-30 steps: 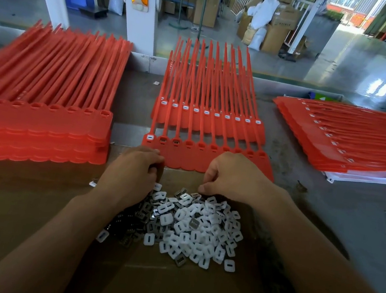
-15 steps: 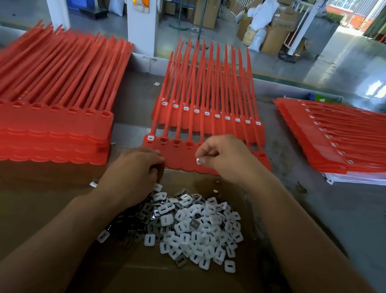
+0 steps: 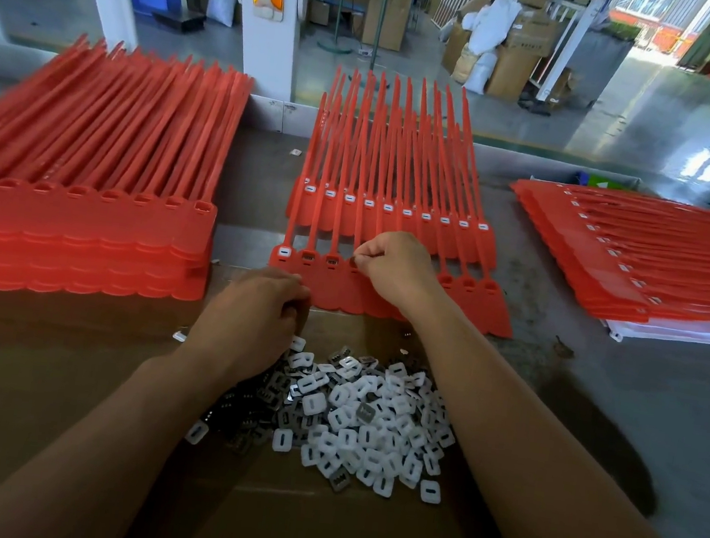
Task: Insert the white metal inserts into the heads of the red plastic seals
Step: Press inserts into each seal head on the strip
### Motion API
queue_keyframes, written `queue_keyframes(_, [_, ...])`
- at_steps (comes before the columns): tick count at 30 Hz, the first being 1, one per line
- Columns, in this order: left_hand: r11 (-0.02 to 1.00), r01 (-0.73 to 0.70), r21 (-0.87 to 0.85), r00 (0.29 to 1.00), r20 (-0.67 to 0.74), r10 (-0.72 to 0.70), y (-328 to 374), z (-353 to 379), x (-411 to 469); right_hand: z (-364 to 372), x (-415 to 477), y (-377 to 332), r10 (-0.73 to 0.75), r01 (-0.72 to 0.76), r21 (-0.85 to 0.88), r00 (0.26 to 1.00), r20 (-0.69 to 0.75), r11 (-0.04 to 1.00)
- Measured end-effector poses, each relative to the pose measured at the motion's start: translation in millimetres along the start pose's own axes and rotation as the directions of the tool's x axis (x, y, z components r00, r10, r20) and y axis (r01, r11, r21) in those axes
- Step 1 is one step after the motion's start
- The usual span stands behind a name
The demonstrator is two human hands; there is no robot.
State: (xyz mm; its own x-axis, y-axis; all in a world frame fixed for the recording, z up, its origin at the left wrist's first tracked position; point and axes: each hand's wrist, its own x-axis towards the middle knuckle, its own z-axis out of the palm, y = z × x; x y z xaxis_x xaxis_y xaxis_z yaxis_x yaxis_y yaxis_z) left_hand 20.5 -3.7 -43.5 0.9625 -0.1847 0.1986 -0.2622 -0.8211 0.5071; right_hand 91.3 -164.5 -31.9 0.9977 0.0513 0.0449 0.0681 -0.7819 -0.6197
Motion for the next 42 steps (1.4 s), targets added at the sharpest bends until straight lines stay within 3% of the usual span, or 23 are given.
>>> queue_keyframes(10, [1.000,0.005,0.013,1.000,0.007,-0.005,0.2,-1.2,-0.5,0.4,4.4,1.6,0.001,0.001,-0.048,0.999,0.037,0.999])
queue_keyframes(16, [1.000,0.006,0.006,1.000,0.002,-0.006,0.5,-0.7,-0.2,0.6,6.2,1.0,0.062,-0.061,0.033,0.997,-0.043,0.998])
queue_keyframes(21, [1.000,0.009,-0.003,1.000,0.005,-0.009,0.9,-1.1,-0.5,-0.2,8.4,-6.6,0.138,-0.137,0.016,0.990,-0.037,0.990])
queue_keyframes(31, [1.000,0.012,-0.005,1.000,0.009,-0.012,1.6,-1.4,-1.0,-0.2,8.1,-5.1,0.154,-0.153,0.040,0.987,-0.041,0.987])
queue_keyframes(39, [1.000,0.007,0.000,1.000,0.008,-0.007,1.9,-1.8,-1.3,-23.6,-7.9,-1.5,0.116,-0.129,0.315,0.991,0.060,0.940])
queue_keyframes(42, [1.000,0.005,0.003,1.000,0.009,-0.005,1.3,-1.0,-0.7,-37.7,-21.8,2.8,0.058,-0.081,0.310,0.995,0.082,0.947])
